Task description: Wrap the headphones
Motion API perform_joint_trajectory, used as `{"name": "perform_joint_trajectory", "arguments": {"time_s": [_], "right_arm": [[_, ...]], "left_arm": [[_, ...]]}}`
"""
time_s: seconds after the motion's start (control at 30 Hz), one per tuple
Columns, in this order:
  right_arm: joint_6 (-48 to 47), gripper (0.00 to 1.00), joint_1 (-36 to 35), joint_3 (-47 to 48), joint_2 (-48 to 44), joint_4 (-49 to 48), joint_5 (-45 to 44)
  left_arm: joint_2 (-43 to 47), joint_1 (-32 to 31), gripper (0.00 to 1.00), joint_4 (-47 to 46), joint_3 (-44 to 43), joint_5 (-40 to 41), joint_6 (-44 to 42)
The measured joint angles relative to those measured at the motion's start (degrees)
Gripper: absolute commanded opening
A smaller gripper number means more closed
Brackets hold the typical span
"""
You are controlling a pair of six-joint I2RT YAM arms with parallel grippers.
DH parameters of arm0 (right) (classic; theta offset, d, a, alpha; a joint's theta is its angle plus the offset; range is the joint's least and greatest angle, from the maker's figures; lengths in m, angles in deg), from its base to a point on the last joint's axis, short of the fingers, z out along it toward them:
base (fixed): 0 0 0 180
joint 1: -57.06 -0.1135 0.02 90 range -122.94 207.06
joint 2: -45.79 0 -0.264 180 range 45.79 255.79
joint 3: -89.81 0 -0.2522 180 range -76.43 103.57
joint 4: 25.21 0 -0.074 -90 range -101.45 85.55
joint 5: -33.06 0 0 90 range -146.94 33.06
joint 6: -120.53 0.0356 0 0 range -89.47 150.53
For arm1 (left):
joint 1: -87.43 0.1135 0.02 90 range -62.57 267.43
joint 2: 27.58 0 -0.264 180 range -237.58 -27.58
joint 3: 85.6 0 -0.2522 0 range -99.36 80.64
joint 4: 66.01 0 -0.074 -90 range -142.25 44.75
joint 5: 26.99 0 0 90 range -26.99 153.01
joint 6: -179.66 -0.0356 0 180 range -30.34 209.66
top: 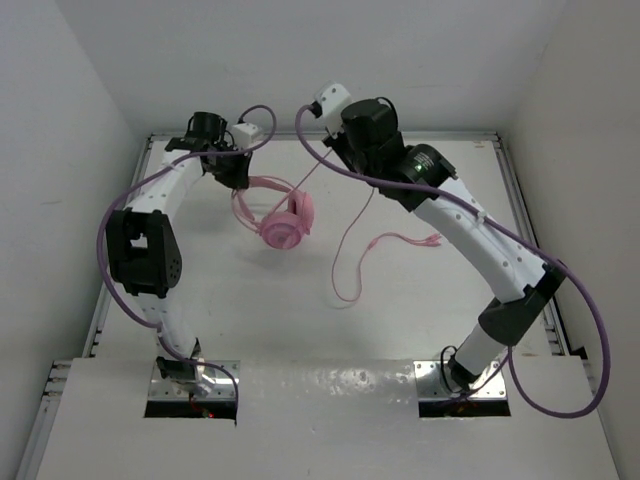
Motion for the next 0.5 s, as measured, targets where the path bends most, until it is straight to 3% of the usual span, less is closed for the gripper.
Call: {"name": "perform_joint_trajectory", "arguments": {"time_s": [0.2,0.5], "right_arm": [[0.13,0.0,7.82,-0.44,1.75,-1.7,3.3],[7.91,0.0,16.83,-6.14,7.69,-9.88,14.32]], "left_arm": [[0.2,0.24,0.0,8.52,-4.15,-9.57,-6.1],[0.48,0.28,0.0,12.55,-17.64,-21.42,5.62]]}}
